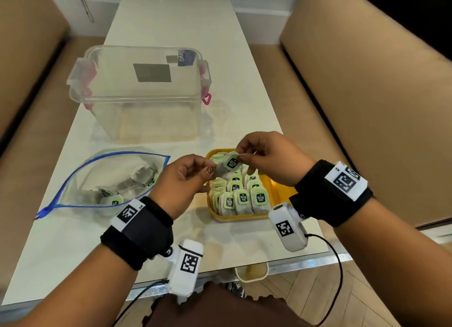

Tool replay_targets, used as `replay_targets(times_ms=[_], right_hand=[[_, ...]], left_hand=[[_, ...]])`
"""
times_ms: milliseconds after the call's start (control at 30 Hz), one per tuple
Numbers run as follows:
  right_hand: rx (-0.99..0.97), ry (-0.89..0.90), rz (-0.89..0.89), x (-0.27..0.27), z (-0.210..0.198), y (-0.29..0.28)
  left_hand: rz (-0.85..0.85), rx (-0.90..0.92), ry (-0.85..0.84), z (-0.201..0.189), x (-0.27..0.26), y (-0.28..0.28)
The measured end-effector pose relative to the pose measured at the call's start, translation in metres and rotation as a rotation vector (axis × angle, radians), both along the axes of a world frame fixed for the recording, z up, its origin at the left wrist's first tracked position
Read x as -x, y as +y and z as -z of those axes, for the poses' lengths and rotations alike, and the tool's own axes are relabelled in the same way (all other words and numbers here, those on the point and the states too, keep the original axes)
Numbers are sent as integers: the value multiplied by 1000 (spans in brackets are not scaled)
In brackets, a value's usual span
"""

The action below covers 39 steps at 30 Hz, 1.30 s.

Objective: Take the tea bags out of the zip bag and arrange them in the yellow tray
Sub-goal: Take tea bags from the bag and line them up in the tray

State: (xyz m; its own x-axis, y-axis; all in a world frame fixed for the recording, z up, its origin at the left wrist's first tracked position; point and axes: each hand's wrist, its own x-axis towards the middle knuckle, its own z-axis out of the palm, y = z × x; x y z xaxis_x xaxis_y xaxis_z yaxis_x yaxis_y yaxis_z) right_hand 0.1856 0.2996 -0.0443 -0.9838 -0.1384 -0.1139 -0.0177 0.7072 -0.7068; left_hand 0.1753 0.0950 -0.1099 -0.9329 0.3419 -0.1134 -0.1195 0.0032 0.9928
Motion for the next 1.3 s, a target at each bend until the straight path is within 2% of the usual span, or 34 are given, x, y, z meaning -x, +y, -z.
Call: replay_targets(times_ms=[133,300,433,767,833,900,1000,1067,1167,1300], right_hand=[[173,-3,20,-3,5,-2],[153,48,101,-6,9,2],[215,65,145,-9,11,2],[182,104,145,-9,3,13],[87,117,145,-5,-1,24],[-112,93,118,1,-3,38],[-405,-15,44,9,-1,55],[-538,-76,7,14,4,61],[-650,-144,-10,21,16,65],[-735,-174,1,33,27,66]], left_hand=[[36,-4,11,-1,1,4],[-3,-67,80,-7,-2,9],[8,-119,30,-9,-2,12],[-22,13,39,2,0,12],[-39,108,65,7,0,7],[-35,265,144,10,-1,1],[-32,523,285,12,-5,-4],[-11,605,283,15,-6,-5],[29,666,189,18,-9,-5],[41,574,71,19,-12,-3]])
